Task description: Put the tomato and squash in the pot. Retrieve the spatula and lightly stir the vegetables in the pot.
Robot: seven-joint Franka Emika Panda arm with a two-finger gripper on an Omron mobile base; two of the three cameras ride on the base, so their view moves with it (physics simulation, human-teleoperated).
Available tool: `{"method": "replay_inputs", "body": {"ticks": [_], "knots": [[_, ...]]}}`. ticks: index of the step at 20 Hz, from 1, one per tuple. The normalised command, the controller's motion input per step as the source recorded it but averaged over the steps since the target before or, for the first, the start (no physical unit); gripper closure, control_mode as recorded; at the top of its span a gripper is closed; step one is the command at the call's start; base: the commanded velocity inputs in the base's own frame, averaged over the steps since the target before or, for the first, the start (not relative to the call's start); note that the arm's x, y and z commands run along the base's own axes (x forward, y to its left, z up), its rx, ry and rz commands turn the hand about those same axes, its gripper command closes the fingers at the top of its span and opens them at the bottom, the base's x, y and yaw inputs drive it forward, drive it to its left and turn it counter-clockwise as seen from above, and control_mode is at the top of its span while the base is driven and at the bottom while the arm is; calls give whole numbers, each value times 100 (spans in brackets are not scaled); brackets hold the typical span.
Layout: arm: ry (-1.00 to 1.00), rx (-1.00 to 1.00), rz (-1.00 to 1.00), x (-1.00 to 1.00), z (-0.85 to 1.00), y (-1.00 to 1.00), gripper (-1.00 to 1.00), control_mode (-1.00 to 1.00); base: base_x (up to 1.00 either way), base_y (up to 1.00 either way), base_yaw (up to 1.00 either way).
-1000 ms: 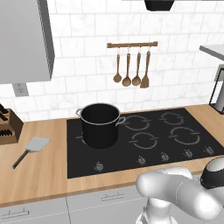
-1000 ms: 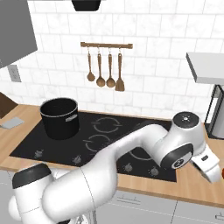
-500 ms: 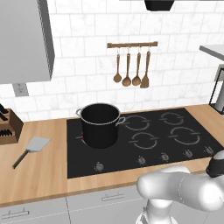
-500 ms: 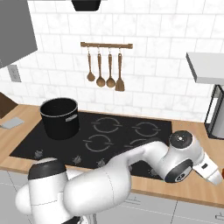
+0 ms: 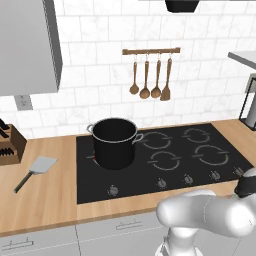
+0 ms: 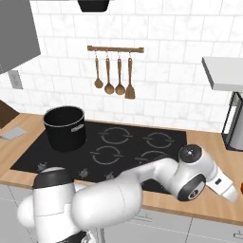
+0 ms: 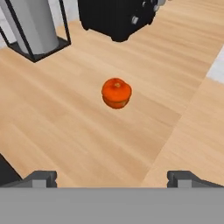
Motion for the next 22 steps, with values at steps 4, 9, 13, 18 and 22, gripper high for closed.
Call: {"method": "replay_inputs", "body": {"ticks": [4, 9, 13, 18, 22], "knots": [[15, 5, 1, 1, 5, -33, -100, -100, 0, 0, 0], [12, 6, 0, 5, 0, -28, -100, -100, 0, 0, 0], [1, 8, 1, 0, 0, -13, -100, -100, 0, 0, 0], [0, 7, 3, 1, 0, -16, -100, -100, 0, 0, 0], [0, 8, 3, 0, 0, -23, -100, -100, 0, 0, 0]]}}
